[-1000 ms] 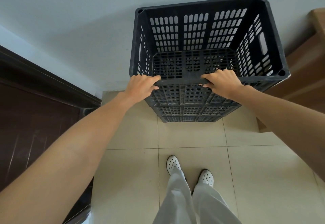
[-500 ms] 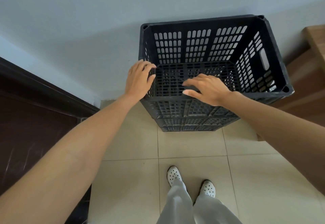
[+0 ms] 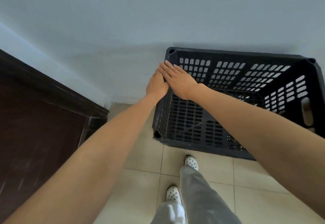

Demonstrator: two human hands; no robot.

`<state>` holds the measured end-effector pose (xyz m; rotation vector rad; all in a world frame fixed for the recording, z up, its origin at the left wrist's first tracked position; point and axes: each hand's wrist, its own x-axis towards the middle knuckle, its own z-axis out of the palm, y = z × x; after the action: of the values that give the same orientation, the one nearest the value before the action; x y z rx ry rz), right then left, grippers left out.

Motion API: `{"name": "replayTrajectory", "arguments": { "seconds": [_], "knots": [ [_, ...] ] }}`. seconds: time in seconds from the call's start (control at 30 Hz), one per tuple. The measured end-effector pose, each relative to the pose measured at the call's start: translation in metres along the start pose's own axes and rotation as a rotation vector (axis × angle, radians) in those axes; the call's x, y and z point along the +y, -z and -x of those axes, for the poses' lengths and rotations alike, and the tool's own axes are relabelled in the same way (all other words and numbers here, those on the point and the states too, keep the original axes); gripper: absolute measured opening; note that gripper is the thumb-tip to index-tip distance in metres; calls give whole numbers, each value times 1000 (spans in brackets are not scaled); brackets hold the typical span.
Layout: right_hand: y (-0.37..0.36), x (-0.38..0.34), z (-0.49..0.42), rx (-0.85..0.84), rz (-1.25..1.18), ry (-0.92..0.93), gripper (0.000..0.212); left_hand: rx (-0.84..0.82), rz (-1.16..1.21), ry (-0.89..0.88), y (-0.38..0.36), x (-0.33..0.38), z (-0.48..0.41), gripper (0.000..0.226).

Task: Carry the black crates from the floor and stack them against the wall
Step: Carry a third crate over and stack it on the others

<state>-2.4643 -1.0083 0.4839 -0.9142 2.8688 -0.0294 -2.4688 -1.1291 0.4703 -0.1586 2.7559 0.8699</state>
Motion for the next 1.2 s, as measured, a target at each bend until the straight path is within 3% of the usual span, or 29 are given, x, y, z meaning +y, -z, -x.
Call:
{"name": "replayTrajectory", "arguments": {
  "seconds": [0.23,0.6,0.7,0.77,0.87,1.0,1.1,1.2],
  "knots": [
    [0,34,-23,-50,18,122,84,94,178,35,-16,10,-17,40],
    [-2,17,-22,-103,0,117,90,70,200,-7,-17,-7,-5,53],
    [2,18,-13,-84,-51,16,88,67,-47,-114,-12,-11,-7,75],
    [3,29,2,-12,-129,-111,88,100,-287,-301,-1,-10,-12,85],
    [5,72,38,112,-189,-374,76,42,-444,-631,13,14,-27,80],
    [0,148,85,153,-146,-607,54,-138,-432,-876,0,74,-60,66],
    [-4,186,96,66,-123,-606,50,-205,-504,-942,-38,114,-76,69],
    [-10,200,94,6,-94,-572,53,-224,-583,-887,-68,134,-81,78]
  ]
}}
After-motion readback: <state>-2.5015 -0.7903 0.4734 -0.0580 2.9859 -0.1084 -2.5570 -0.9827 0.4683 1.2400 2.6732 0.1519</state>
